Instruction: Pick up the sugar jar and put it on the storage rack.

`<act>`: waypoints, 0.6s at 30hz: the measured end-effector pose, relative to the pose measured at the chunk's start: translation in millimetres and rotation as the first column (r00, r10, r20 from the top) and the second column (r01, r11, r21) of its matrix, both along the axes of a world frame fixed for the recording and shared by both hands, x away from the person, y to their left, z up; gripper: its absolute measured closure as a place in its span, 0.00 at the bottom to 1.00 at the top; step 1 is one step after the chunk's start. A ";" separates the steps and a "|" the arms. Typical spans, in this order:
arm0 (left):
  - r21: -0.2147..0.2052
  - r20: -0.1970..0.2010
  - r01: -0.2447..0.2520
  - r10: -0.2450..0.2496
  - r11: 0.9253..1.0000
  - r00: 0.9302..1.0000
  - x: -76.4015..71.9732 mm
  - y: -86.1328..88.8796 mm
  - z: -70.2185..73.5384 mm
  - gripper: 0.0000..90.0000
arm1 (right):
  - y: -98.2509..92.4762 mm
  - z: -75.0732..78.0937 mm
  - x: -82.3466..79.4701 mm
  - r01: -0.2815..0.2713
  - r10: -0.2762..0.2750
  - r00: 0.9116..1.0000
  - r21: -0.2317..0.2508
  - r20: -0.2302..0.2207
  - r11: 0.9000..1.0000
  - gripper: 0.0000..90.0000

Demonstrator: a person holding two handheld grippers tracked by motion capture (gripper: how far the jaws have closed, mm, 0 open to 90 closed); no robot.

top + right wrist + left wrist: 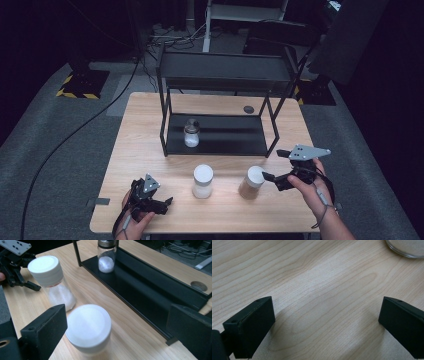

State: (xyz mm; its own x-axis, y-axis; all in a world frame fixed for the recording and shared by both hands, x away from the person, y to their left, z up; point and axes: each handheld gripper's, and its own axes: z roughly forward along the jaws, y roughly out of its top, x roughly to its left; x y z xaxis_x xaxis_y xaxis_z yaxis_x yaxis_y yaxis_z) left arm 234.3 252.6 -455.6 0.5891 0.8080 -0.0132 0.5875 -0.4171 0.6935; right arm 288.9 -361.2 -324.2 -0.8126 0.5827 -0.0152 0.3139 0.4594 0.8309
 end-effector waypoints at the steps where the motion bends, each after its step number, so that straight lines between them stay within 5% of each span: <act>1: 0.000 0.000 0.000 0.000 1.000 1.000 0.0 0.1 0.0 0.00 | 2.2 0.4 0.9 -0.005 0.005 1.000 0.001 0.001 1.000 0.04; 18: -0.001 0.001 0.002 -0.002 1.000 1.000 0.1 0.5 -0.2 0.00 | 33.8 8.5 2.8 -0.051 0.051 0.999 0.006 0.012 0.999 0.04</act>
